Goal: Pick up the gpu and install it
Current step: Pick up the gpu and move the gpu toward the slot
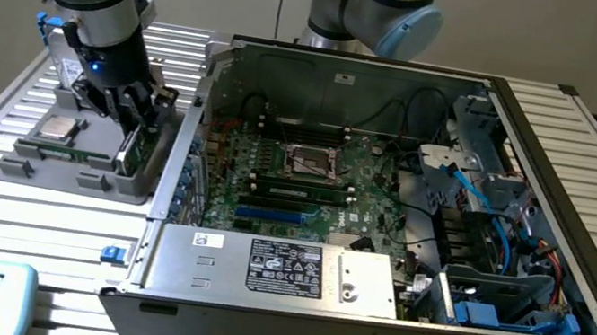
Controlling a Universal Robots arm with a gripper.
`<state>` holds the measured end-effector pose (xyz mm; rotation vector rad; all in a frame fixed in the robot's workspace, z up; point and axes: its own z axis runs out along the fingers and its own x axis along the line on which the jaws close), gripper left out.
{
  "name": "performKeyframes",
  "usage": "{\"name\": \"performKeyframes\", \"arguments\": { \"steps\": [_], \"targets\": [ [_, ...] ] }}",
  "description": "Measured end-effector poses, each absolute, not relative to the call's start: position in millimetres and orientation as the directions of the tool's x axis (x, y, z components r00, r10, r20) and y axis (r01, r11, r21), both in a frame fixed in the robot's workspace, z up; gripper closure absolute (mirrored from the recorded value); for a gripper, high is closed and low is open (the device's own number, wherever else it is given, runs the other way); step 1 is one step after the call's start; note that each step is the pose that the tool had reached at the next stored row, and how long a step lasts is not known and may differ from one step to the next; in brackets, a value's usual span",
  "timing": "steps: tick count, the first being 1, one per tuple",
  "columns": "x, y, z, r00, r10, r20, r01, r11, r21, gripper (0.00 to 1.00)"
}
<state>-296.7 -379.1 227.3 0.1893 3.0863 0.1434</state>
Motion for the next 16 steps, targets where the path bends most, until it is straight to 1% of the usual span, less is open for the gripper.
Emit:
{"name": "performKeyframes", "arguments": {
  "steps": [1, 3, 11, 16],
  "targets": [
    [-296.8, -379.1, 226.6, -0.991, 0.124, -0.041, 0.120, 0.988, 0.095, 0.62],
    [-297.0, -379.2, 226.2, -0.991, 0.124, -0.040, 0.120, 0.988, 0.095, 0.73],
    [-297.6, -379.1, 227.6, -0.991, 0.124, -0.042, 0.119, 0.988, 0.096, 0.73],
    [-299.1, -379.2, 248.9, -0.992, 0.119, -0.043, 0.115, 0.989, 0.095, 0.73]
  ]
}}
